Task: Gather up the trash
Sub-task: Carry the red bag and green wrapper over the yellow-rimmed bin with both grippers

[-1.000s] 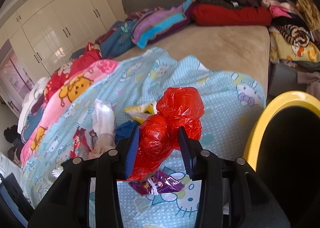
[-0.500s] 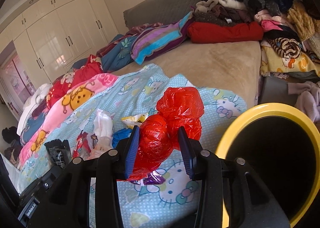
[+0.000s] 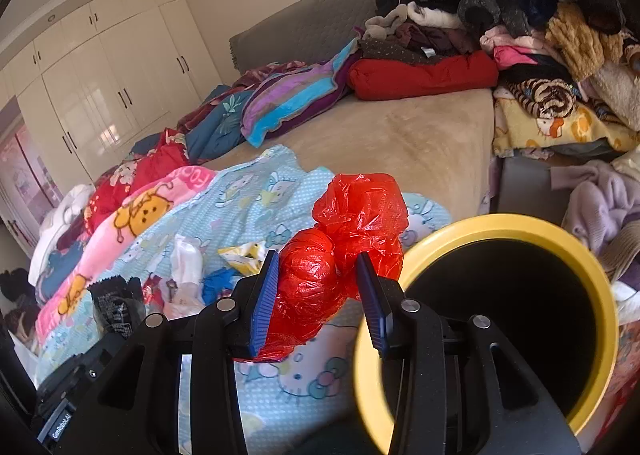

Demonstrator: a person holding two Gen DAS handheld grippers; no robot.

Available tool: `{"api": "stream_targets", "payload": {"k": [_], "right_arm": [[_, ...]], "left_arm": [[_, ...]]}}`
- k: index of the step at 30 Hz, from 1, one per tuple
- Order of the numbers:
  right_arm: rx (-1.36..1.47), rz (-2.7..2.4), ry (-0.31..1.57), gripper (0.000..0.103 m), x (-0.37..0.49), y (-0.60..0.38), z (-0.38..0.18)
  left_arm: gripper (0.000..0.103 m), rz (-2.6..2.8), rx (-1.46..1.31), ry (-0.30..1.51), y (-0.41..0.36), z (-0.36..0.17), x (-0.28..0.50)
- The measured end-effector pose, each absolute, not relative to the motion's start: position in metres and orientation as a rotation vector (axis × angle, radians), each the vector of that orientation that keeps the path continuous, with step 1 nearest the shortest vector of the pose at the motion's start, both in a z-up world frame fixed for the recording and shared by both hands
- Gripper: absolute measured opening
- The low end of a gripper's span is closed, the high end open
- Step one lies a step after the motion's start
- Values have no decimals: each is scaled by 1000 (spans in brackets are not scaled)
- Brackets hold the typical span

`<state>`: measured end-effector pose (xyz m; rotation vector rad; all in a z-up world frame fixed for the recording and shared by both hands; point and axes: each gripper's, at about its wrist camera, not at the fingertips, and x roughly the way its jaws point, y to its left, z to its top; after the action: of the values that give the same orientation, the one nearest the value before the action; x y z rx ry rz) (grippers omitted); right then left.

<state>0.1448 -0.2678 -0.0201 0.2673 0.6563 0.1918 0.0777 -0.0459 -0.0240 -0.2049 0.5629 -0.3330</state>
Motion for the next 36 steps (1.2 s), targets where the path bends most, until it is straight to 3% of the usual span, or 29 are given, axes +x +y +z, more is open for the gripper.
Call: {"api": "stream_targets", "payload": {"k": [36], "right_arm": [[311,-25,793,38,143,-406,-48]], "left_arm": [[3,-571,-75,660,-171,-36,99]]}}
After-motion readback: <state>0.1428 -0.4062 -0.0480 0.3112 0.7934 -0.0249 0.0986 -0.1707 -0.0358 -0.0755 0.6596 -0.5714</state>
